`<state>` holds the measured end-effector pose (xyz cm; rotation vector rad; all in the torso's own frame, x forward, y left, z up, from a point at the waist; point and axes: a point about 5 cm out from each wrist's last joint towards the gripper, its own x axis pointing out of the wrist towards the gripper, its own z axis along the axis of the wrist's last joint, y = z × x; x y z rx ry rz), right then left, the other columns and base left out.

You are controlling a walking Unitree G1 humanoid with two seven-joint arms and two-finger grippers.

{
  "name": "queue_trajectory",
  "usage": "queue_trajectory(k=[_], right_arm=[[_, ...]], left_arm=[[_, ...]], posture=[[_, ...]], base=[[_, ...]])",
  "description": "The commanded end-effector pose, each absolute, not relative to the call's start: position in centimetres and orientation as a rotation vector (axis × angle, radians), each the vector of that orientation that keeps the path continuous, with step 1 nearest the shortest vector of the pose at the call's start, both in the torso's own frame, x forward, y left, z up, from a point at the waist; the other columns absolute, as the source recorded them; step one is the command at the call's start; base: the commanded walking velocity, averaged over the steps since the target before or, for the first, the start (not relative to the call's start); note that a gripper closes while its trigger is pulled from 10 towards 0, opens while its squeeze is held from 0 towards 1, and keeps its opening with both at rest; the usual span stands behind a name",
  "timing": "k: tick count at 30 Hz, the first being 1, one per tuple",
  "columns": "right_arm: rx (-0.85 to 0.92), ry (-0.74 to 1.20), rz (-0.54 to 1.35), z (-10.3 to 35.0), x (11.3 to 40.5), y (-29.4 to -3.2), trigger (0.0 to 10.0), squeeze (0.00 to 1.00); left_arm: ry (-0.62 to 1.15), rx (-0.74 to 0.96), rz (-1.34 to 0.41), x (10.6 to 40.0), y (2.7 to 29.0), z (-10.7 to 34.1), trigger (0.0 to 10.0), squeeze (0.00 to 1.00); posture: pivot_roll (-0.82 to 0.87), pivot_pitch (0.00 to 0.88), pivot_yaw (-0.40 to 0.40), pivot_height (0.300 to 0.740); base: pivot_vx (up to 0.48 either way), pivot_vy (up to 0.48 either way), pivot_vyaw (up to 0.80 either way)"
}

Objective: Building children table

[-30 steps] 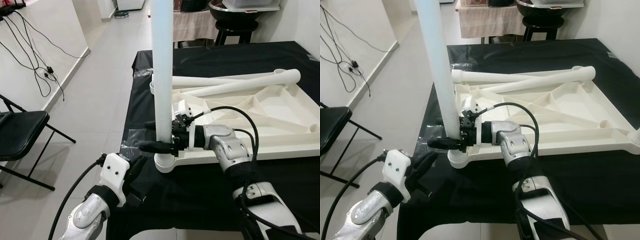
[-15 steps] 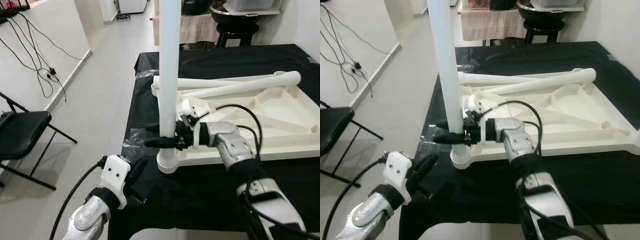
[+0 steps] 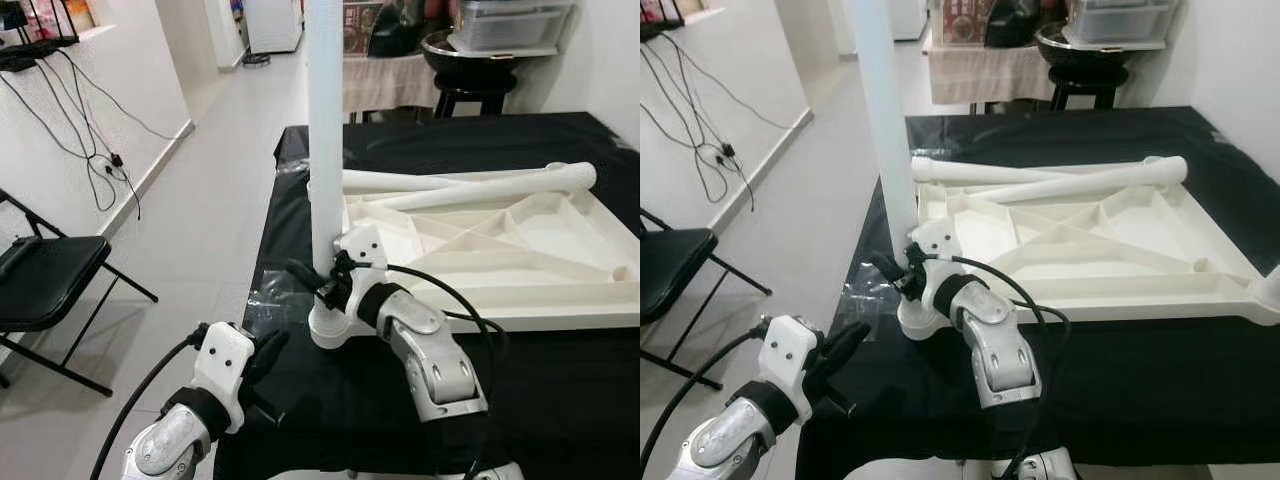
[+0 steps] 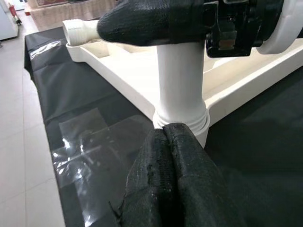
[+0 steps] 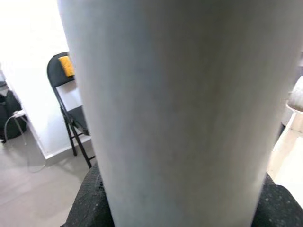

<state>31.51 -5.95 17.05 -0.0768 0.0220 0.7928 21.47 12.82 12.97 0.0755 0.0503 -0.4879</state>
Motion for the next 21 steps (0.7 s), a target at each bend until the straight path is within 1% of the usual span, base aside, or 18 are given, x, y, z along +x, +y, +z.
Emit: queue_trajectory(k=[1,2,3,5,6,7,8,10,11,12,13,15,18,20,21], right_arm=[[-0.077,0.174,0.849,14.3,31.3,-6.1,10.0,0.00],[-0.063,0.179,0.905,14.4,31.6,-6.4,10.0,1.00],[-0.063,0.179,0.905,14.4,31.6,-6.4,10.0,1.00],[-0.037,0.173,1.018,15.1,32.0,-6.9,10.0,1.00],[-0.042,0.148,1.047,16.0,32.2,-7.4,10.0,1.00],[-0.042,0.148,1.047,16.0,32.2,-7.4,10.0,1.00],[-0.073,0.111,1.113,17.2,32.2,-8.1,10.0,1.00],[-0.092,0.103,1.139,17.6,32.1,-8.3,10.0,1.00],[-0.104,0.102,1.215,17.8,32.0,-8.7,10.0,0.55],[-0.104,0.102,1.215,17.8,32.0,-8.7,10.0,0.55],[-0.135,0.100,1.311,17.9,31.8,-9.2,10.0,0.00],[-0.130,0.119,1.442,17.9,31.7,-9.9,10.0,0.00],[-0.124,0.128,1.474,17.9,32.0,-10.1,10.0,0.00],[-0.094,0.146,1.479,17.8,33.0,-10.3,10.0,0.00],[-0.094,0.146,1.479,17.8,33.0,-10.3,10.0,0.00]], left_arm=[[0.057,0.089,-0.469,21.5,13.1,12.8,10.0,0.00],[0.058,0.088,-0.463,21.5,13.1,12.7,10.0,0.00],[0.058,0.088,-0.463,21.5,13.1,12.7,10.0,0.00],[0.064,0.077,-0.459,21.5,13.2,12.7,10.0,0.00],[0.079,0.059,-0.457,21.3,13.4,12.6,10.0,0.00],[0.079,0.059,-0.457,21.3,13.4,12.6,10.0,0.00],[0.097,0.048,-0.459,21.2,13.5,12.6,10.0,0.00],[0.100,0.054,-0.462,21.2,13.6,12.6,10.0,0.00],[0.101,0.035,-0.469,21.3,13.5,12.9,10.0,0.00],[0.101,0.035,-0.469,21.3,13.5,12.9,10.0,0.00],[0.097,0.019,-0.473,21.4,13.3,13.3,10.0,0.00],[0.104,0.022,-0.467,21.6,12.9,13.5,10.0,0.00],[0.108,0.027,-0.459,21.6,12.8,13.4,10.0,0.00],[0.120,0.028,-0.452,21.4,12.8,13.3,10.0,0.00],[0.120,0.028,-0.452,21.4,12.8,13.3,10.0,0.00]], posture=[[0.02,0.083,0.042,0.740],[0.02,0.082,0.047,0.740],[0.02,0.082,0.047,0.740],[0.02,0.079,0.052,0.740],[0.02,0.078,0.054,0.740],[0.02,0.078,0.054,0.740],[0.03,0.075,0.056,0.740],[0.03,0.073,0.055,0.740],[0.03,0.071,0.053,0.740],[0.03,0.071,0.053,0.740],[0.03,0.072,0.052,0.740],[0.03,0.066,0.052,0.740],[0.03,0.070,0.048,0.740],[0.04,0.074,0.045,0.740],[0.04,0.074,0.045,0.740]], base=[[0.000,0.000,0.00],[0.000,0.000,0.00],[0.000,0.000,0.00],[0.000,0.000,0.00],[0.000,0.000,0.00],[0.000,0.000,0.00],[0.000,0.000,0.00],[0.000,0.000,0.00],[0.000,0.000,0.00],[0.000,0.000,0.00],[0.000,0.000,0.00],[0.000,0.000,0.00],[0.000,0.000,0.00],[0.000,0.000,0.00],[0.000,0.000,0.00]])
